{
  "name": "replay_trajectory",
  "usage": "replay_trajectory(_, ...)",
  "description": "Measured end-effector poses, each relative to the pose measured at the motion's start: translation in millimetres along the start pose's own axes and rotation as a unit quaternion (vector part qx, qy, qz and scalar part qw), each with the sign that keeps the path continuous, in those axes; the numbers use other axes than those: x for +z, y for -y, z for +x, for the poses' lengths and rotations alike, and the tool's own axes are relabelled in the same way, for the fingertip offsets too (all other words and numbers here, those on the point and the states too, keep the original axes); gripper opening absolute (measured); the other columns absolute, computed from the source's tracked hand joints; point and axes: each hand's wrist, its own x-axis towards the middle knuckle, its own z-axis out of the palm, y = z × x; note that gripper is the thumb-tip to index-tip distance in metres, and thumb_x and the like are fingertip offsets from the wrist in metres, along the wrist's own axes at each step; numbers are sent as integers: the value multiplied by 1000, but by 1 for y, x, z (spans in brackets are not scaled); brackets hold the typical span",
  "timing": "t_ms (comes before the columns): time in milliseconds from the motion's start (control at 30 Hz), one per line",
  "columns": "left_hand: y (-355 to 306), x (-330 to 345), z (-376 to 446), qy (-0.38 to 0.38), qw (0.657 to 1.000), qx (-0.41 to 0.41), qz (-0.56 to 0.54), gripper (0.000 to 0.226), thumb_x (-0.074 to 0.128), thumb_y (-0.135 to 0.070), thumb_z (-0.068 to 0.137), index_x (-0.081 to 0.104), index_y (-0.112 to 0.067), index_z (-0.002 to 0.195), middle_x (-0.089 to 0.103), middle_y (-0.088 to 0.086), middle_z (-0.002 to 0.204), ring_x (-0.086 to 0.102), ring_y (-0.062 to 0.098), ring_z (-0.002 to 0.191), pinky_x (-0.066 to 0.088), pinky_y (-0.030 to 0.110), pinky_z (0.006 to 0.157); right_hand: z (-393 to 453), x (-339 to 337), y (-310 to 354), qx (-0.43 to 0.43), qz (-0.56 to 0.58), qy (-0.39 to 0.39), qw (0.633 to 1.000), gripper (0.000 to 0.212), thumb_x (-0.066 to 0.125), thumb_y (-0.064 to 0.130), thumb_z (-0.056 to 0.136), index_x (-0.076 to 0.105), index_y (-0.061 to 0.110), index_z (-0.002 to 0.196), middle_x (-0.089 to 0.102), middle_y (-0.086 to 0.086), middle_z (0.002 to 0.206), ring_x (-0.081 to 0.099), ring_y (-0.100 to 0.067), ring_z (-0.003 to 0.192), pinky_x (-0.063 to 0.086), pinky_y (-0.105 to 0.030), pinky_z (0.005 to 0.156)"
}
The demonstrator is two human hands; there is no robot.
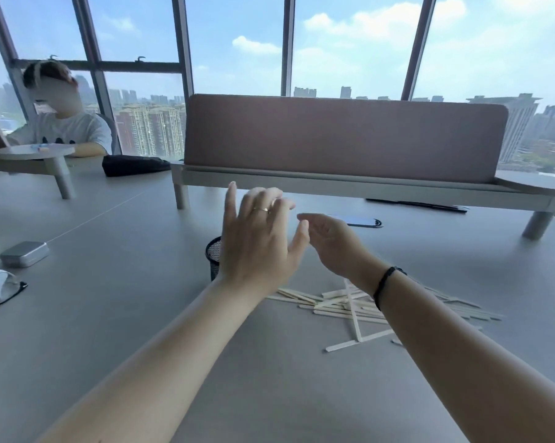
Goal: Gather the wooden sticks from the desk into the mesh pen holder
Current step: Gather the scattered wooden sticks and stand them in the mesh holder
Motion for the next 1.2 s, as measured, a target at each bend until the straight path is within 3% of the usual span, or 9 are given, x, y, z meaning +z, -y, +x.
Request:
replay_trajectory(100, -41, 20, -15, 68, 989, 118, -60, 35, 54, -39, 94, 70, -10, 107, 69, 9, 118, 63, 31, 110, 29, 53, 118, -25, -27, -38, 5, -87, 16, 996, 30, 61, 26, 92, 66, 15, 120, 70, 5, 115, 65, -15, 107, 50, -37, 97)
replay_trajectory(200, -59, 39, -31, 247, 960, 115, -70, 69, 35, -68, 94, 61, -15, 131, 56, 10, 145, 51, 31, 132, 23, 53, 121, -57, -60, -64, 50, -164, 15, 985, 42, 65, 41, 92, 59, 28, 132, 64, 7, 134, 59, -16, 122, 45, -34, 103)
replay_trajectory(300, -53, 49, -42, 460, 887, 27, -41, 117, 3, -100, 66, 19, -31, 160, 11, 5, 170, 10, 28, 156, 3, 60, 123, -81, -97, -92, 99, -270, -10, 958, 60, 60, 61, 88, 51, 32, 140, 54, 5, 144, 52, -21, 130, 40, -38, 107)
replay_trajectory(400, -46, 51, -54, 542, 838, 19, -67, 129, 11, -108, 50, -9, -42, 159, -6, -1, 171, -7, 24, 157, -4, 60, 123, -93, -126, -118, 159, -333, -16, 929, 74, 45, 76, 85, 44, 32, 145, 49, 0, 148, 40, -19, 139, 28, -43, 115)
replay_trajectory(533, -49, 54, -59, 554, 827, 46, -88, 134, 28, -109, 49, -15, -42, 158, -6, -9, 170, -10, 13, 156, -6, 46, 126, -87, -139, -140, 218, -333, -20, 917, 82, 30, 80, 87, 40, 26, 149, 49, -3, 150, 37, -19, 142, 24, -46, 116)
replay_trajectory(800, -68, 73, -44, 456, 864, 4, -215, 91, 64, -71, 82, 21, -42, 157, 23, -16, 166, 23, 3, 151, 18, 15, 112, -70, -122, -140, 143, -343, 24, 928, 63, 29, 76, 92, 60, 28, 120, 60, 6, 131, 52, -20, 125, 35, -34, 94)
replay_trajectory(1000, -79, 88, -42, 385, 880, 14, -277, 67, 73, -43, 89, 43, -32, 147, 52, -15, 147, 45, 2, 133, 22, -3, 98, -70, -121, -142, 123, -328, 17, 936, 53, 44, 69, 91, 58, 32, 127, 62, 7, 133, 54, -18, 124, 36, -29, 96)
replay_trajectory(1133, -72, 92, -44, 368, 891, -17, -264, 70, 71, -56, 84, 44, -36, 145, 46, -14, 152, 44, 6, 138, 33, 22, 114, -69, -122, -144, 122, -315, 11, 941, 43, 53, 63, 90, 59, 34, 119, 65, 8, 126, 57, -19, 119, 40, -30, 93)
replay_trajectory(1200, -68, 92, -42, 400, 894, -36, -198, 91, 60, -81, 72, 37, -37, 149, 35, -10, 161, 29, 13, 150, 21, 31, 122, -69, -122, -146, 120, -305, 4, 945, 36, 55, 63, 88, 60, 35, 111, 66, 9, 117, 59, -19, 113, 44, -31, 91)
